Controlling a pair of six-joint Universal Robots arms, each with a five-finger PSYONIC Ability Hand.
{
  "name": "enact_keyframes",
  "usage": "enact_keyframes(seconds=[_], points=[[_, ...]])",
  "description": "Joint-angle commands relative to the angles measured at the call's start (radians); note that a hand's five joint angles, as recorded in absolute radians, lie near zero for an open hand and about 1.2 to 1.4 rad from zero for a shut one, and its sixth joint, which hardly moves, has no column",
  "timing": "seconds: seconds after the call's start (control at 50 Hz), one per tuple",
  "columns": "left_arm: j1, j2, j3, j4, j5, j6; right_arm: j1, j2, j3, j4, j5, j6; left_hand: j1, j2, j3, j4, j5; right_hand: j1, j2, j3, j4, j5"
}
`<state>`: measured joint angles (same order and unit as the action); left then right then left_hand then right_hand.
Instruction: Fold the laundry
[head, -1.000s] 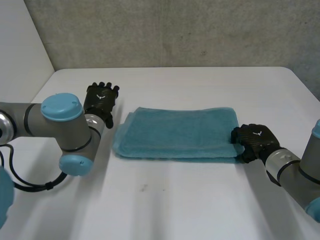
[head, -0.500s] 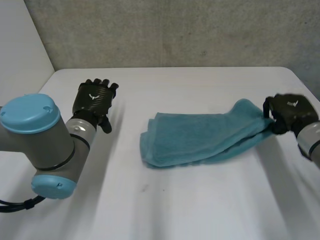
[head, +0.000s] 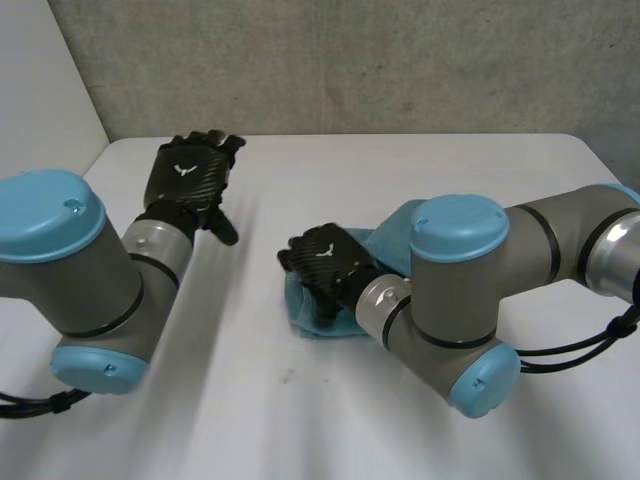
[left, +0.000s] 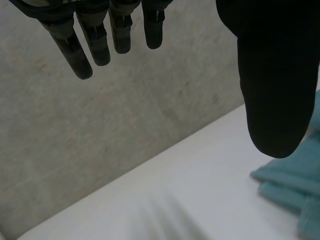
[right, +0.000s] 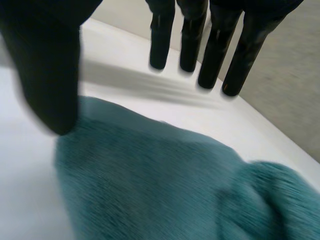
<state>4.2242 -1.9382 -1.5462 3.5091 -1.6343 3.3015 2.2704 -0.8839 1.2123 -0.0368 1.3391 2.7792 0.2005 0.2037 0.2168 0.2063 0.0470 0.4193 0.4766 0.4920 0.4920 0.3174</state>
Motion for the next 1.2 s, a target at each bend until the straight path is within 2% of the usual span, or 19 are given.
enact_keyframes(seconds=[0.02,0.16,0.28,0.42,0.6,0.64,0.9,0.92,0.96,0.98,1.02,1.2], points=[[-0.085,-0.083,0.13,-0.015,0.057,-0.04,-0.061,-0.161,0.03,-0.005,0.166,0.034,-0.025,-0.028,-0.041,-0.031,-0.046,-0.234,-0.292,-0.307,-0.307,-0.307],[-0.142,-0.168,0.233,-0.018,0.05,-0.045,-0.193,-0.276,0.125,-0.02,0.157,0.196,-0.013,-0.017,-0.03,-0.019,-0.034,-0.208,-0.266,-0.281,-0.281,-0.281],[-0.147,-0.171,0.222,-0.019,0.047,-0.046,-0.233,-0.265,0.133,-0.011,0.155,0.22,-0.011,-0.014,-0.027,-0.016,-0.031,-0.158,-0.215,-0.231,-0.231,-0.231],[-0.147,-0.159,0.187,-0.024,0.045,-0.045,-0.221,-0.074,0.024,-0.003,0.146,0.232,-0.011,-0.014,-0.027,-0.016,-0.031,0.0,-0.057,-0.072,-0.072,-0.072],[-0.133,-0.104,0.118,-0.033,-0.008,-0.048,-0.226,0.016,-0.119,0.038,0.124,0.379,-0.026,-0.029,-0.042,-0.032,-0.047,0.015,-0.042,-0.058,-0.058,-0.058],[-0.133,-0.094,0.107,-0.033,-0.015,-0.048,-0.223,0.072,-0.161,0.051,0.109,0.408,-0.026,-0.029,-0.042,-0.032,-0.047,0.053,-0.004,-0.02,-0.02,-0.02],[-0.127,-0.038,0.025,-0.032,-0.018,-0.057,-0.195,0.218,-0.293,0.098,0.115,0.405,-0.026,-0.029,-0.042,-0.032,-0.047,0.221,0.163,0.148,0.148,0.148],[-0.122,-0.034,0.012,-0.032,-0.018,-0.059,-0.193,0.22,-0.299,0.1,0.117,0.405,-0.026,-0.029,-0.042,-0.032,-0.047,0.253,0.195,0.18,0.18,0.18],[-0.116,-0.034,0.002,-0.032,-0.018,-0.059,-0.192,0.217,-0.304,0.1,0.117,0.405,-0.026,-0.029,-0.042,-0.032,-0.047,0.469,0.411,0.396,0.396,0.396],[-0.116,-0.034,0.002,-0.032,-0.018,-0.059,-0.192,0.217,-0.304,0.1,0.117,0.405,-0.026,-0.029,-0.042,-0.032,-0.047,0.47,0.413,0.397,0.397,0.397],[-0.113,-0.031,-0.005,-0.033,-0.018,-0.057,-0.184,0.209,-0.304,0.1,0.106,0.404,-0.026,-0.029,-0.042,-0.032,-0.047,0.946,0.889,0.873,0.873,0.873],[-0.089,-0.01,-0.021,-0.033,-0.018,-0.057,-0.106,0.169,-0.293,0.104,0.095,0.356,-0.026,-0.029,-0.042,-0.032,-0.047,0.977,0.92,0.904,0.904,0.904]])
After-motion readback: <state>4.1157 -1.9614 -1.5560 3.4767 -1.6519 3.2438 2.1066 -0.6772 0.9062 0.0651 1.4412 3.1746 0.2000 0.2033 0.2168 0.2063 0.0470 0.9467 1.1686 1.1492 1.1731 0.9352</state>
